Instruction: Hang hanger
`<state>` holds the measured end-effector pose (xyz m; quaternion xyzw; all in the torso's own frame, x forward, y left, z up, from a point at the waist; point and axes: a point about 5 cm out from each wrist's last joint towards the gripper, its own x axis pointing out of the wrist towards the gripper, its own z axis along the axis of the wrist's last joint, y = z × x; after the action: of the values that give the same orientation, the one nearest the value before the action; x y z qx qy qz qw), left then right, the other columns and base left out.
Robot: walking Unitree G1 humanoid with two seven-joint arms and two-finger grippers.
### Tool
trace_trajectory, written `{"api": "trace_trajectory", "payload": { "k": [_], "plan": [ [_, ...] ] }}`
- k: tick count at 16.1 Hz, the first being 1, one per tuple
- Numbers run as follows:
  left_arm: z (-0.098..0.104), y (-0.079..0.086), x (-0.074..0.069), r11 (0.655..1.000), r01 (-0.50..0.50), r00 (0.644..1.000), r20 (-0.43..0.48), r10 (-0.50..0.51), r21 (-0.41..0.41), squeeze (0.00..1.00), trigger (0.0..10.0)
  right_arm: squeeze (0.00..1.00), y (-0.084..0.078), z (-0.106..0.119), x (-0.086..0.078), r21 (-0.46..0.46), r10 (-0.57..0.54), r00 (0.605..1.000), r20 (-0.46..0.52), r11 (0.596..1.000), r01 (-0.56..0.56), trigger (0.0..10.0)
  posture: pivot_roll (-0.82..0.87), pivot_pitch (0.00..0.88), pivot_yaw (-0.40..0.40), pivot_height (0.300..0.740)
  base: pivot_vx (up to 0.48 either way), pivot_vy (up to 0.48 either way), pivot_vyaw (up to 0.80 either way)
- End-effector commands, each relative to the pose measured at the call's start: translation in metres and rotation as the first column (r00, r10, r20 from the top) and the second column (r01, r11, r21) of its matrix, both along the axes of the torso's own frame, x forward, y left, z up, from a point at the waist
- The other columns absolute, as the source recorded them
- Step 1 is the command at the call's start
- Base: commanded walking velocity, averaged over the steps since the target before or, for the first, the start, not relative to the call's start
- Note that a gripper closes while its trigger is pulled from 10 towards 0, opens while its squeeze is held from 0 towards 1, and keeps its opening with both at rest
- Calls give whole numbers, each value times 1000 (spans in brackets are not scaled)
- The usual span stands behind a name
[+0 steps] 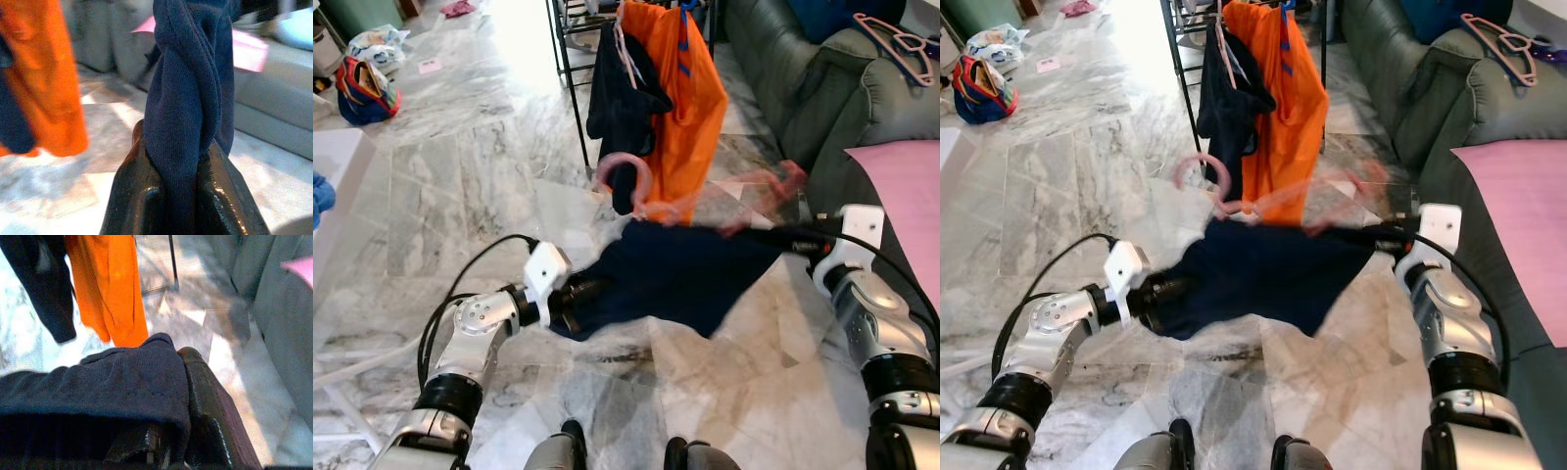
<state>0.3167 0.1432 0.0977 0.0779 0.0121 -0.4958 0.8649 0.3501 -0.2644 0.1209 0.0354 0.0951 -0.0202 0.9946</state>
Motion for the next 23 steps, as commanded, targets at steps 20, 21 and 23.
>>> {"api": "trace_trajectory", "payload": {
  "k": [20,21,23],
  "plan": [
    [-56,14,-13,927,-97,993,-28,115,362,0,10000,0,-7,78,15,-265,220,974,58,944,-198,0,-130,206,-19,740,0,0,0],
    [-54,8,-10,934,-105,992,-23,120,343,0,10000,0,5,76,16,-246,243,968,66,944,-220,0,-133,204,-13,740,0,0,0],
    [-49,-11,-4,944,-124,992,13,127,307,0,10000,0,40,58,14,-185,310,950,48,937,-296,0,-129,202,-2,740,0,0,0]
  ]
}}
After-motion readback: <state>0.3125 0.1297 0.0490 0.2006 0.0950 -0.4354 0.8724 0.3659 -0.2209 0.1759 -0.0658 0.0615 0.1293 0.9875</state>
